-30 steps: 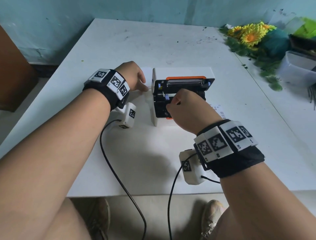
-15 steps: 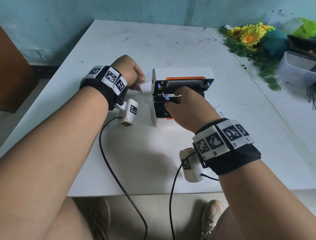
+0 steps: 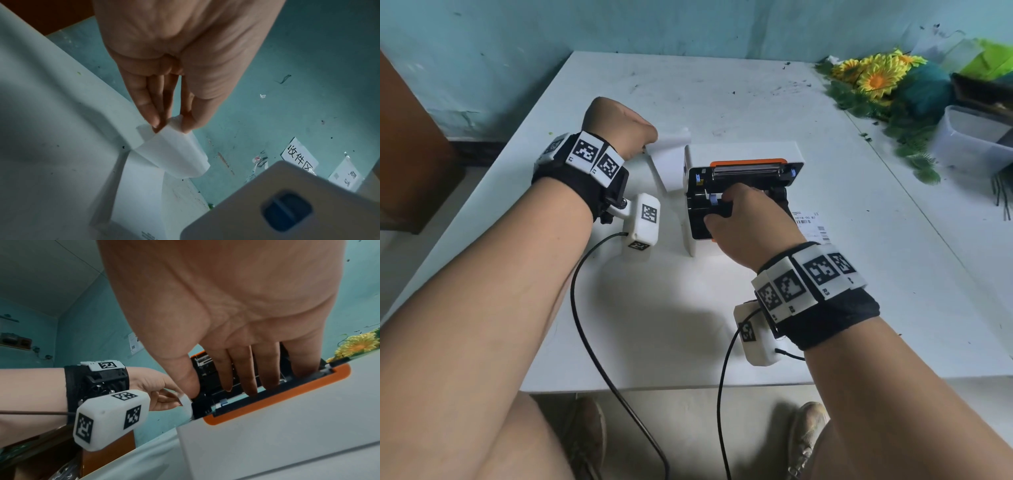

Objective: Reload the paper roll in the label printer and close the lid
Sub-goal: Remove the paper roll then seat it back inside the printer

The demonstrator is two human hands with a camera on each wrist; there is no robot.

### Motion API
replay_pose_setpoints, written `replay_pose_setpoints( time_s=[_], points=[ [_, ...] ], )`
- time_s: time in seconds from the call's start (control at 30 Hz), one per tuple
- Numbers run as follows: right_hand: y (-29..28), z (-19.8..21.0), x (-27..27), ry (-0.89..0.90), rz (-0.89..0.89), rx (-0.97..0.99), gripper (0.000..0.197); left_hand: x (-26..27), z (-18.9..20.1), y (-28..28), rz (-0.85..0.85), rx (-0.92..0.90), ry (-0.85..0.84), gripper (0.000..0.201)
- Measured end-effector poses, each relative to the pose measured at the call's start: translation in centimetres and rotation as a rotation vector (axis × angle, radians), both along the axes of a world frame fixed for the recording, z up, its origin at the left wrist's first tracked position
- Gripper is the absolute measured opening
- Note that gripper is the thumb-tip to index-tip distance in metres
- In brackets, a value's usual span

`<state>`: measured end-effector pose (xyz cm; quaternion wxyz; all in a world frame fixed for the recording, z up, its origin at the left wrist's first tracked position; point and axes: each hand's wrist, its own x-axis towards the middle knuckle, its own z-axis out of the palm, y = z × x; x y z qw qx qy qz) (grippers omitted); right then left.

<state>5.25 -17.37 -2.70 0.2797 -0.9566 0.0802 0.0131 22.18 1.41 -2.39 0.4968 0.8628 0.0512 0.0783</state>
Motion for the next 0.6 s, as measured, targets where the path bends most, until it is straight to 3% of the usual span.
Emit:
replay_pose_setpoints(
  time_s=[0.27, 0.37, 0.47, 0.6],
  points=[
    [0.0, -0.2, 0.2, 0.000, 0.002, -0.018, 0.041, -0.3, -0.5, -0.5, -0.009, -0.179, 0.045, 0.055],
    [0.0, -0.4, 0.2, -0.003, 0.002, -0.027, 0.041, -0.4, -0.8, -0.4, -0.033, -0.189, 0.044, 0.037],
    [0.0, -0.4, 0.2, -0.005, 0.002, -0.026, 0.041, -0.1, -1.3, 0.0, 0.025, -0.085, 0.041, 0.018],
    [0.1, -0.5, 0.2, -0.004, -0.003, -0.030, 0.041, 0.2, -1.3, 0.4, 0.053, -0.027, 0.065, 0.031]
  ],
)
